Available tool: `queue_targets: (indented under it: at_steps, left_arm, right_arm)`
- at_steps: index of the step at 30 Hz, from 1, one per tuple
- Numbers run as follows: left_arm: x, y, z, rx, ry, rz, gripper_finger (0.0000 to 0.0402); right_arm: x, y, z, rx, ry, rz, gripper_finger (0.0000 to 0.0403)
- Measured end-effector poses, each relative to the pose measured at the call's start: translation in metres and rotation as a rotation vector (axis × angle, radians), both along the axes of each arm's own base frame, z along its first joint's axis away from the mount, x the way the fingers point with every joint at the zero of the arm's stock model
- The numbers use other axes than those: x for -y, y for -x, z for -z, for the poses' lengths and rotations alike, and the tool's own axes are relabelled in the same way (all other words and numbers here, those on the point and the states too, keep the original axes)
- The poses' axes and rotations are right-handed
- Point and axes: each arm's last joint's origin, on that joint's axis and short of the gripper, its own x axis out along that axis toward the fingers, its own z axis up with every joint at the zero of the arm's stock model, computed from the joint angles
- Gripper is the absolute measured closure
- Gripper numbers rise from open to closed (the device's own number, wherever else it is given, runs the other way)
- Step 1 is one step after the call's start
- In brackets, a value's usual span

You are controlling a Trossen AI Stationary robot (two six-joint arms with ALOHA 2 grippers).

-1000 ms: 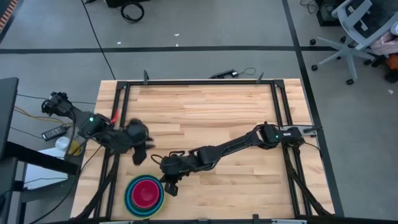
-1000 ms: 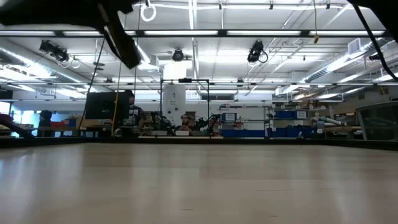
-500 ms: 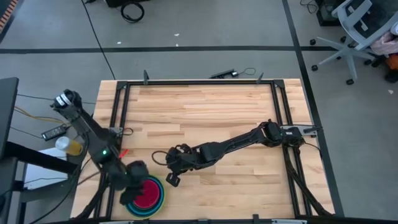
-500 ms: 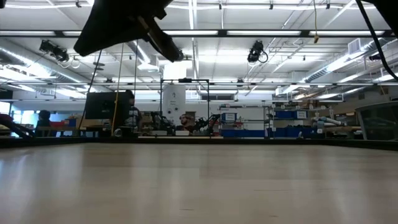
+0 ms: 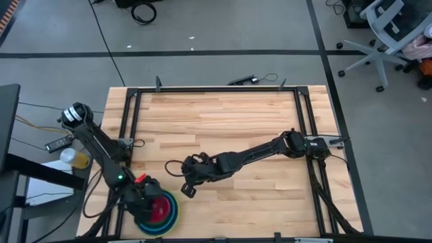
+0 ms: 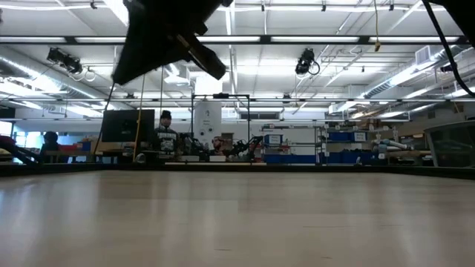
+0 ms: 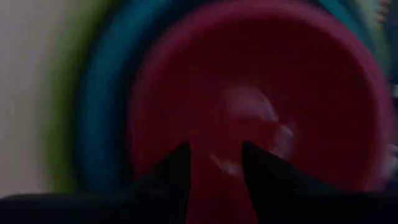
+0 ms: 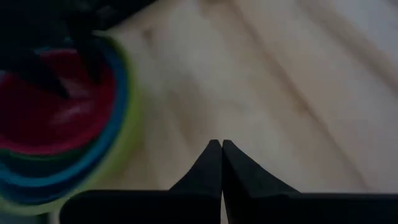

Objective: Nest bowls inside each other
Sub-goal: Return to Home Position

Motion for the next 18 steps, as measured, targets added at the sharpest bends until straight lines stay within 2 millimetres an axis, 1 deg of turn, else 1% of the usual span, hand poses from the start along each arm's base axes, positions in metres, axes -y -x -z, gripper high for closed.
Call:
queue_targets:
  at_steps: [3, 5, 9, 13, 16, 18]
  left_arm:
    - [-0.008, -0.001, 0.001, -0.021, -0.046, -0.028, 0.0258]
    - [-0.011, -0.002, -0.002, -0.012, -0.042, -0.031, 0.0258]
    - [-0.011, -0.002, -0.020, 0.043, 0.008, -0.013, 0.0258]
    - [-0.016, -0.002, -0.050, 0.166, 0.037, -0.014, 0.0258]
    - [-0.030, -0.003, -0.076, 0.319, -0.022, -0.065, 0.0260]
    - [-0.045, -0.005, -0.093, 0.434, -0.092, -0.112, 0.0260]
  right_arm:
    - [0.003, 0.005, -0.003, -0.026, 0.056, 0.049, 0.0398]
    - [0.006, 0.011, -0.014, -0.028, 0.097, 0.067, 0.0398]
    - [0.015, 0.031, -0.053, -0.018, 0.174, 0.079, 0.0398]
    - [0.026, 0.053, -0.094, 0.021, 0.223, 0.063, 0.0398]
    - [0.034, 0.072, -0.130, 0.085, 0.246, 0.038, 0.0398]
    - [0.037, 0.082, -0.147, 0.118, 0.267, 0.018, 0.0398]
